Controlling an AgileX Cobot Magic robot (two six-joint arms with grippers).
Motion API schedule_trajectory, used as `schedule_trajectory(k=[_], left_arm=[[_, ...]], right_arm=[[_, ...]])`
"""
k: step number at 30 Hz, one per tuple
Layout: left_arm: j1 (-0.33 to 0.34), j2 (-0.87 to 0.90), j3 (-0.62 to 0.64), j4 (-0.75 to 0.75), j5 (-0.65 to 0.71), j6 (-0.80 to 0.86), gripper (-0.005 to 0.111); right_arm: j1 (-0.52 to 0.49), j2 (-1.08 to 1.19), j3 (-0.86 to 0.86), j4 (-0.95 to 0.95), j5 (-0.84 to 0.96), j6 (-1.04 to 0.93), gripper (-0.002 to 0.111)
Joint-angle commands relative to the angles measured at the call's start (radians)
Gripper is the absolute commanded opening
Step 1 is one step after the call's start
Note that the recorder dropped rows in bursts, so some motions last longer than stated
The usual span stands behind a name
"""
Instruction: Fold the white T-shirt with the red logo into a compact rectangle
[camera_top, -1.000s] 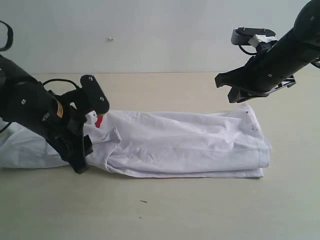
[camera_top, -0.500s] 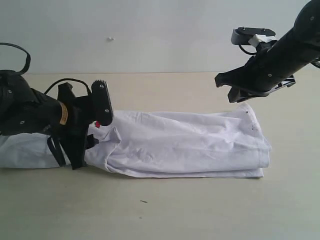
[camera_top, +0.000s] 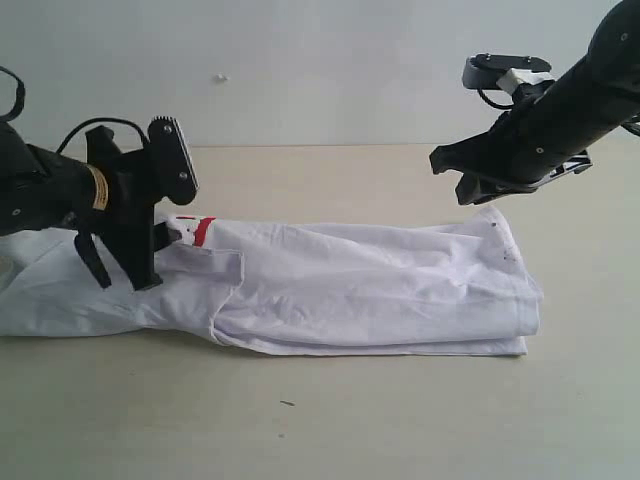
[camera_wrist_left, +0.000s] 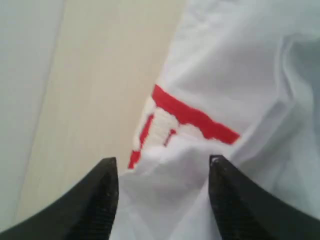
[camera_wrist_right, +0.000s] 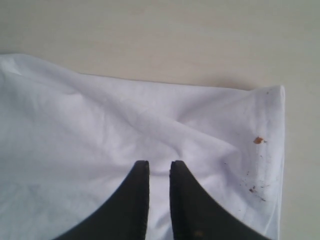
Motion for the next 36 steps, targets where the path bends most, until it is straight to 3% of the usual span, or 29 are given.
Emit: schedule_trajectory(k=[1,9,15,18,28,34,36], left_arm=[[0.004,0.001,-0.039,0.0,-0.071,-0.013,0.054],[0.01,0.001,-0.081,-0.035,-0.025,-0.017,0.054],[0.01,-0.082,-0.066,-0.114,0.195,-0.074,0.054],[-0.013,-0.116,0.025,-0.118,0.311,-0.067,0.054],[-0.122,-0.107,0.134,-0.122,0.183,-0.035,0.054],[-0.12,-0.04,0.138,-0.085,0.084,-0.035,0.06],[-0.117,-0.015,0.138,0.0,0.028,-0.037,0.059]], right_arm=[[0.001,-0.004,-0.005,-0.003,-0.012,-0.006,0.017],[0.001,-0.004,-0.005,-0.003,-0.018,-0.006,0.017],[0.001,-0.004,-0.005,-0.003,-0.019,-0.006,0.017],[0.001,-0.004,-0.005,0.0,-0.016,-0.006,0.017],[0.001,-0.004,-0.005,0.023,-0.019,-0.009,0.017],[0.001,-0.004,-0.005,0.023,-0.019,-0.009,0.017],[0.001,-0.004,-0.005,0.016,-0.018,-0.009,0.017]])
